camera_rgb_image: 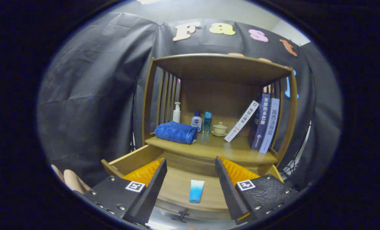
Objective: Pull open the drawer, take out the items inside it, and place them on the countertop above the cabinet.
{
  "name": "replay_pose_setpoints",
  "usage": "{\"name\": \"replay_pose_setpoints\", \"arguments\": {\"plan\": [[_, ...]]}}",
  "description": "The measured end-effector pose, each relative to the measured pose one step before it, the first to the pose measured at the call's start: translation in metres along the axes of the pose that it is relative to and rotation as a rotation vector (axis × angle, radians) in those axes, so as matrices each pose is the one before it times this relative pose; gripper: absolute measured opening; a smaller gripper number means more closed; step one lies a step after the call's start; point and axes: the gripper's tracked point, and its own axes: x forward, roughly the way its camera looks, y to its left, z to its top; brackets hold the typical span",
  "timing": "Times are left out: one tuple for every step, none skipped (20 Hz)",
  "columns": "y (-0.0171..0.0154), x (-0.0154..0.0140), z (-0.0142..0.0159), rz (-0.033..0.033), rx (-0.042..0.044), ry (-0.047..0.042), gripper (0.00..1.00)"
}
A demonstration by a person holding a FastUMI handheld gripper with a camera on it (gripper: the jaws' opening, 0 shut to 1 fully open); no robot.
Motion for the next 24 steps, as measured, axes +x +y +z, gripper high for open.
{"name": "replay_pose_setpoints", "arguments": {"plan": [[-0.00133, 0.01427, -0.00428, 0.00838, -0.01480, 0.05643, 0.89], [-0.00077, 0.01354, -0.00463, 0.00692, -0.00228, 0.04347, 0.89], [0.00076, 0.01421, -0.00726, 0.01588, -0.00966, 0.05606, 0.90], [0.00113, 0.01510, -0.00973, 0.01255, -0.01351, 0.06870, 0.90], [0.00028, 0.00969, -0.00889, 0.00406, -0.01079, 0.06225, 0.89], [-0.00258, 0.01248, -0.00826, 0.00947, -0.01484, 0.05796, 0.90], [0.00212, 0.01011, -0.00545, 0.00273, -0.00805, 0.04861, 0.90], [0.00060, 0.01343, -0.00912, 0.00609, -0.02123, 0.05354, 0.90], [-0.00174, 0.01042, -0.00846, -0.00902, -0.01707, 0.04732, 0.90], [-0.00147, 0.00762, -0.01138, 0.00772, -0.02474, 0.05198, 0.90], [-0.00085, 0.00838, -0.00830, 0.00122, -0.01665, 0.04545, 0.90], [-0.00180, 0.00633, -0.01064, 0.00192, -0.01061, 0.06122, 0.90], [0.00396, 0.00141, -0.00353, 0.01882, 0.01425, 0.02560, 0.90], [0.00569, 0.00732, -0.00354, 0.01572, 0.00446, 0.02843, 0.91], [-0.00085, 0.00408, -0.00486, -0.00009, -0.00457, 0.03754, 0.90], [0.00001, 0.00349, -0.00709, 0.01101, -0.00553, 0.04228, 0.90], [0.00206, 0.00421, -0.00645, 0.01179, -0.00421, 0.04729, 0.90], [0.00101, 0.00427, -0.00755, 0.01103, -0.00583, 0.04421, 0.90], [-0.00027, 0.00303, -0.00532, 0.00634, -0.00376, 0.04309, 0.90], [-0.00076, 0.00251, -0.00464, -0.00225, -0.00278, 0.02949, 0.90], [0.00042, 0.00168, -0.00304, -0.00093, -0.00624, 0.01947, 0.90], [-0.00071, 0.00136, -0.00257, -0.00767, -0.00195, 0.01919, 0.91], [-0.00019, 0.00159, -0.00205, -0.00052, -0.00178, 0.01705, 0.91], [-0.00052, 0.00186, -0.00356, -0.00629, 0.00018, 0.02102, 0.90]]}}
